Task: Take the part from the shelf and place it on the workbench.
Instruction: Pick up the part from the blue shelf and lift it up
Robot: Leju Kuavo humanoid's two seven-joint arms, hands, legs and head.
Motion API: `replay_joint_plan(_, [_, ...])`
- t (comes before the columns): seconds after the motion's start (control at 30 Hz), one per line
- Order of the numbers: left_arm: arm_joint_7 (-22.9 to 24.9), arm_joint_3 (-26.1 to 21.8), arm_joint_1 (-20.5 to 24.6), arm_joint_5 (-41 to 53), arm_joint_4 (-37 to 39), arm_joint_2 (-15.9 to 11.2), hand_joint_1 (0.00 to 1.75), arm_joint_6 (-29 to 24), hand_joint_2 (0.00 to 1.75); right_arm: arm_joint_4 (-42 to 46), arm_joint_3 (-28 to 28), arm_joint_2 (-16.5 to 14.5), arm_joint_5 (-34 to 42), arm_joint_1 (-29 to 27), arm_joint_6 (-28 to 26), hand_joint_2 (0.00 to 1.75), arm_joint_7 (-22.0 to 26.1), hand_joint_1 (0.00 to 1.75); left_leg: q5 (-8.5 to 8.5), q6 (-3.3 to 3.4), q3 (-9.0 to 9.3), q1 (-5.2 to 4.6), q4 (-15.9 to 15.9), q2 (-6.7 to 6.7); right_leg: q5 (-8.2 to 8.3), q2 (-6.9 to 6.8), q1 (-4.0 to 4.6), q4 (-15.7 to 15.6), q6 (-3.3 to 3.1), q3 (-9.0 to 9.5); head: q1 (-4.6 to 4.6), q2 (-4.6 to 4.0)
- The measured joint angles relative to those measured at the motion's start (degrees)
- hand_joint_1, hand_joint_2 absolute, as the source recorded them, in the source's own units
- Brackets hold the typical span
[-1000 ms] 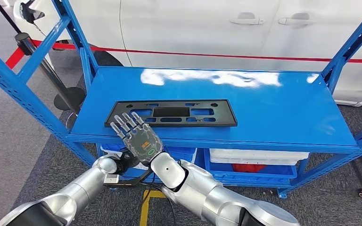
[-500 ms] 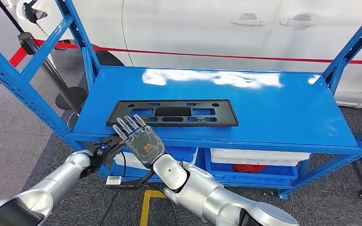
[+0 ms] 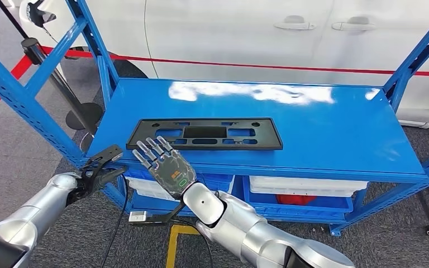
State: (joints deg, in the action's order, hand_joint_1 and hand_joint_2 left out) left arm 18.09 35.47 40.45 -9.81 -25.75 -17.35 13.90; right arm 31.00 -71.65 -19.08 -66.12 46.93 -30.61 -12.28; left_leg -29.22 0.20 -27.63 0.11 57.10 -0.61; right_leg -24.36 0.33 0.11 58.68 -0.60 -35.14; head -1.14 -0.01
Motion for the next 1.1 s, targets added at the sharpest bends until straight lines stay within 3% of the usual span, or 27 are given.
replay_joint_plan(0.07, [0.8, 0.1, 1.0, 2.0, 0.5, 0.3, 0.00, 1.2, 1.75, 0.0, 0.3, 0.0, -0.9, -0.3, 0.7, 1.75, 0.2, 0.00, 0.00, -0.01, -0.02, 0.01, 0.0, 0.04, 0.03, 0.03, -0.04, 0.0, -0.01, -0.01, 0.01, 0.01])
replay_joint_plan(0.23, [8.3, 2.8, 5.2, 8.2, 2.4, 0.3, 0.00, 6.9, 1.75, 1.4, 0.3, 0.0, -0.4, -1.1, 4.8, 1.75, 0.3, 0.00, 0.01, 0.00, -0.15, 0.05, 0.0, -0.02, 0.05, -0.03, -0.07, -0.1, -0.02, -0.02, 0.00, 0.01])
replay_joint_plan(0.4, [8.8, 5.3, 7.8, 8.0, 3.5, -1.6, 0.00, 13.0, 1.75, 4.2, -1.0, 0.0, 1.7, -1.1, 7.0, 1.75, -0.4, 0.00, 0.01, -0.01, -0.17, 0.06, 0.0, -0.02, 0.04, -0.02, -0.08, -0.1, -0.02, -0.05, -0.01, 0.01])
replay_joint_plan(0.67, [5.9, 5.4, 6.2, 3.2, 3.6, -3.2, 0.00, 7.6, 1.75, 4.7, -1.5, 0.0, 2.7, -0.9, 4.5, 1.75, -1.0, 0.00, 0.03, -0.02, -0.15, 0.06, 0.0, -0.06, 0.07, -0.05, -0.08, -0.1, -0.03, -0.05, -0.01, 0.01])
replay_joint_plan(0.77, [3.5, 5.4, 4.7, 3.5, 3.4, -2.5, 0.00, 1.0, 1.75, 4.5, -1.5, 0.0, 1.8, -0.7, 4.6, 1.75, -2.1, 0.00, 0.06, -0.02, -0.11, 0.01, 0.0, -0.09, 0.08, -0.08, -0.09, -0.1, -0.02, -0.05, -0.01, 0.01])
replay_joint_plan(0.83, [-0.4, 4.9, 1.9, 5.2, 2.7, -0.5, 0.00, -11.1, 1.75, 4.4, -1.6, 0.0, 1.3, 0.0, 4.5, 1.75, -3.6, 0.00, 0.10, 0.00, -0.15, -0.05, 0.1, -0.31, 0.08, -0.29, -0.14, -0.1, -0.01, -0.05, 0.01, 0.01])
replay_joint_plan(0.9, [-6.7, 3.5, -3.2, 9.5, 0.8, 2.5, 0.00, -27.6, 1.75, 4.3, -1.3, 0.0, 1.5, 1.1, 4.0, 1.75, -5.3, 0.00, 0.11, 0.03, -0.23, -0.08, 0.0, -0.44, 0.09, -0.41, -0.24, -0.1, 0.02, -0.01, -0.01, 0.01])
replay_joint_plan(0.93, [-11.9, 2.1, -7.1, 11.9, -0.7, 4.2, 0.00, -35.6, 1.75, 4.1, -0.9, 0.0, 1.3, 1.8, 3.5, 1.75, -5.9, 0.00, 0.09, 0.04, -0.22, -0.12, 0.0, -0.32, 0.09, -0.30, -0.31, -0.1, 0.03, 0.02, 0.00, 0.01])
replay_joint_plan(1.0, [-27.7, -2.9, -17.7, 16.6, -5.7, 7.1, 0.00, -47.4, 1.75, 3.6, 1.5, 0.4, -0.7, 2.9, 2.6, 1.75, -6.3, 0.00, -0.08, 0.02, 0.09, -0.24, -0.1, 0.32, 0.06, 0.32, -0.44, -0.1, 0.06, 0.11, -0.04, 0.01])
replay_joint_plan(1.03, [-36.3, -6.2, -24.1, 19.4, -9.8, 8.3, 0.00, -49.5, 1.75, 3.8, 3.5, 0.9, -2.5, 3.1, 2.7, 1.75, -6.0, 0.00, -0.17, -0.01, 0.29, -0.28, -0.2, 0.76, 0.05, 0.78, -0.42, -0.1, 0.07, 0.08, -0.04, 0.01])
replay_joint_plan(1.1, [-48.7, -13.2, -34.6, 28.2, -21.2, 10.1, 0.00, -44.5, 1.75, 5.9, 8.7, 2.2, -6.9, 2.4, 4.5, 1.75, -4.7, 0.00, -0.27, -0.04, 0.29, -0.24, -0.1, 1.20, 0.07, 1.27, -0.22, -0.1, 0.06, -0.15, 0.01, 0.01])
